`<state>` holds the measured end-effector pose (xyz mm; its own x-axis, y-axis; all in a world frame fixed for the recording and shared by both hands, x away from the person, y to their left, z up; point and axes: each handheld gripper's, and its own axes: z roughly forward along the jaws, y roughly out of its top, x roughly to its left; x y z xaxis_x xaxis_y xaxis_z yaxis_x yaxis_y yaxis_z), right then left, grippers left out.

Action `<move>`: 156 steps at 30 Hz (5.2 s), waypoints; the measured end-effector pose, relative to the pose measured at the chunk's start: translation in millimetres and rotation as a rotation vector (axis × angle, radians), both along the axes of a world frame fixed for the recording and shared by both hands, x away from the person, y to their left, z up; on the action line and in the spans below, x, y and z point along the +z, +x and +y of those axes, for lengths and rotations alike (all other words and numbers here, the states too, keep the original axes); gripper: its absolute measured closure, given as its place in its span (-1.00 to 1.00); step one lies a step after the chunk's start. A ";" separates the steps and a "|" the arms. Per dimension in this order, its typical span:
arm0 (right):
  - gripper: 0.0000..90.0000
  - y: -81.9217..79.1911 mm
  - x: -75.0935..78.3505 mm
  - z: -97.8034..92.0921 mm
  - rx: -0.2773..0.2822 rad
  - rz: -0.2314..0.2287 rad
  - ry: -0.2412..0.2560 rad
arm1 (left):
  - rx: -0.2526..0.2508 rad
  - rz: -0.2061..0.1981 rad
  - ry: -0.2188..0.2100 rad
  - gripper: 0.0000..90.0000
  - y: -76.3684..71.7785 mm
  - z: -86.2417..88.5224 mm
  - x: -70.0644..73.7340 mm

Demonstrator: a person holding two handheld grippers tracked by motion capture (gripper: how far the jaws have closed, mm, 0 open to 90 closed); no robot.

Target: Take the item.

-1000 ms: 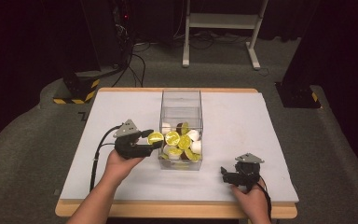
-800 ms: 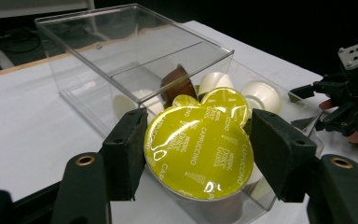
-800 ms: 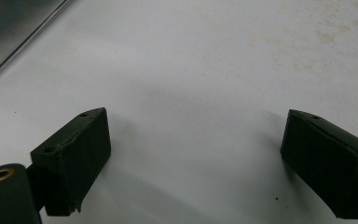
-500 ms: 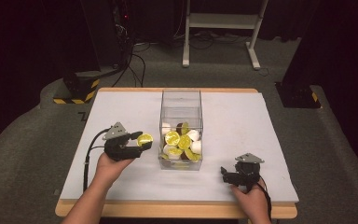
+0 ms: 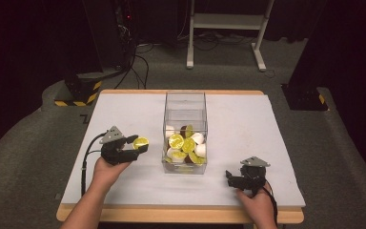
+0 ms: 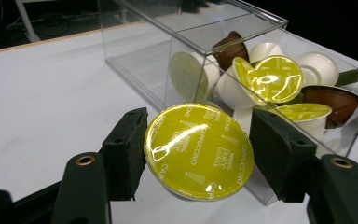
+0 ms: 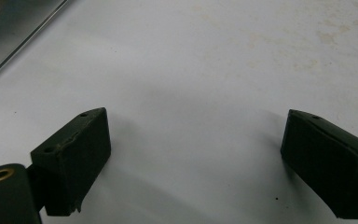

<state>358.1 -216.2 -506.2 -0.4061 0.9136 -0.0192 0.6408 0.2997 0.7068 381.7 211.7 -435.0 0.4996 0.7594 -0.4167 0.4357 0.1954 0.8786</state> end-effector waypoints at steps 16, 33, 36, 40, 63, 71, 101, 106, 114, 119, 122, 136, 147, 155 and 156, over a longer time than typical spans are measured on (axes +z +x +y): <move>-0.82 0.1 0.0 0.0 0.000 0.000 0.000 | 0.062 0.016 0.038 -0.14 25.1 14.4 -18.6; -0.82 0.0 0.0 0.0 0.000 0.000 0.000 | 0.087 0.030 0.060 -0.14 44.5 13.6 -29.0; -0.82 0.0 0.0 0.0 0.000 0.000 0.000 | 0.095 0.032 0.066 -0.14 48.3 13.3 -31.9; -0.82 0.0 0.0 0.0 0.000 0.000 0.000 | 0.105 0.042 0.074 -0.14 53.1 13.3 -36.8; -0.82 -0.1 0.0 0.0 0.000 0.000 0.000 | 0.168 0.073 0.098 -0.14 74.8 6.0 -63.2; -0.82 -0.1 0.0 0.0 0.000 0.000 0.001 | 0.172 0.076 0.099 -0.15 76.1 5.6 -65.0; -0.82 0.0 0.0 0.0 0.000 0.000 0.001 | 0.170 0.103 0.094 -0.58 64.3 9.2 -48.6; -0.82 0.0 0.0 0.0 0.000 0.000 0.000 | 0.167 0.108 0.101 -0.58 59.9 10.8 -44.6; -0.82 0.0 0.0 -0.1 0.000 0.000 0.001 | 0.153 0.106 0.088 -0.57 52.3 10.1 -40.4; -0.82 0.0 0.0 -0.1 0.000 0.000 0.001 | 0.154 0.114 0.088 -0.56 48.3 11.9 -42.2; -0.82 0.0 0.0 0.0 0.000 0.000 0.001 | 0.159 0.115 0.093 -0.56 45.9 14.3 -44.0; -0.82 0.0 0.0 0.0 0.000 0.000 0.000 | 0.145 0.126 0.117 -0.55 26.1 26.8 -53.7; -0.82 0.0 0.0 0.0 0.000 0.000 0.000 | 0.120 0.127 0.112 -0.56 2.8 36.3 -61.6; -0.82 -0.2 0.0 0.2 -0.001 -0.002 -0.001 | 0.104 0.162 0.158 -0.56 -18.7 50.5 -71.9; -0.82 -0.2 0.0 0.2 -0.001 -0.002 -0.001 | 0.107 0.167 0.158 -0.56 -22.0 52.3 -73.5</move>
<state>357.8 -216.0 -506.2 -0.4054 0.9139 -0.0213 0.6397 0.3002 0.7076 359.7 264.1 -508.5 0.3472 0.8665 -0.3588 0.5613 0.1145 0.8196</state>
